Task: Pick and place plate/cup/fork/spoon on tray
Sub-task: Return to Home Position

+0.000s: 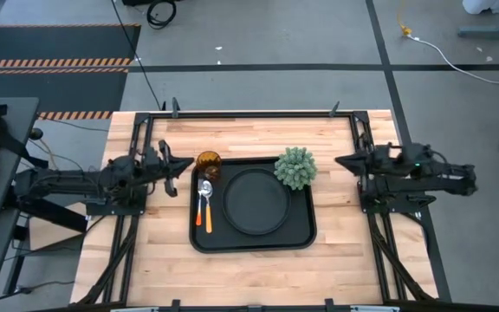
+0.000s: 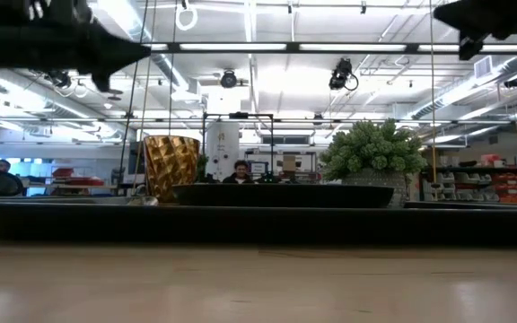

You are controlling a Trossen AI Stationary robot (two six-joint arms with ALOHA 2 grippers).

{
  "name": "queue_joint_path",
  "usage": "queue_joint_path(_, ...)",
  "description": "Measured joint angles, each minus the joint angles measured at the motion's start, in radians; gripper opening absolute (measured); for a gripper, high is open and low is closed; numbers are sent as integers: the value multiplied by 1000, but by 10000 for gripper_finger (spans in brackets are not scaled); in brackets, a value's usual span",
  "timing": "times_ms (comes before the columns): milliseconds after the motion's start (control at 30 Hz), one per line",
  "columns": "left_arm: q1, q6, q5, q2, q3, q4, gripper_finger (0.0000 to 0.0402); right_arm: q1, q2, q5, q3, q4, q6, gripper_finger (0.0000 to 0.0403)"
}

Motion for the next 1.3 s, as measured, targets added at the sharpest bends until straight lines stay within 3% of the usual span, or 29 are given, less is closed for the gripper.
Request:
queue_joint_path(67,8,10,-51,-45,-58,40,1,0,-57,6,-7,-9,16,4)
queue_joint_path(167,41,8,-70,-125,-93,18,1,1,-38,-29,7,-36,26,7)
queue_joint_path(300,91,-17,68,-224,-91,-117,1,1,-5,-27,-22,-38,97,9)
queue_joint_path(467,170,-7,74,-369,-95,-290,1,1,2,6,-45,-24,72,10)
queue_joint_path(567,215,-14,130,-443,-96,-367,1,1,-1,-3,-63,-24,86,10)
queue_joint_path(733,231,-15,292,-445,-96,-380,1,1,2,-25,-147,55,191,10)
queue_joint_path(867,231,-42,299,-445,-96,-380,1,1,1,-37,-300,242,355,11)
queue_joint_path(933,231,-56,299,-445,-96,-382,1,1,1,-85,-366,352,370,12)
queue_joint_path(1133,231,5,232,-444,-96,-366,9,-10,-6,-249,-364,484,329,12)
queue_joint_path(1300,231,28,185,-444,-96,-353,16,-11,-16,-380,-364,413,278,12)
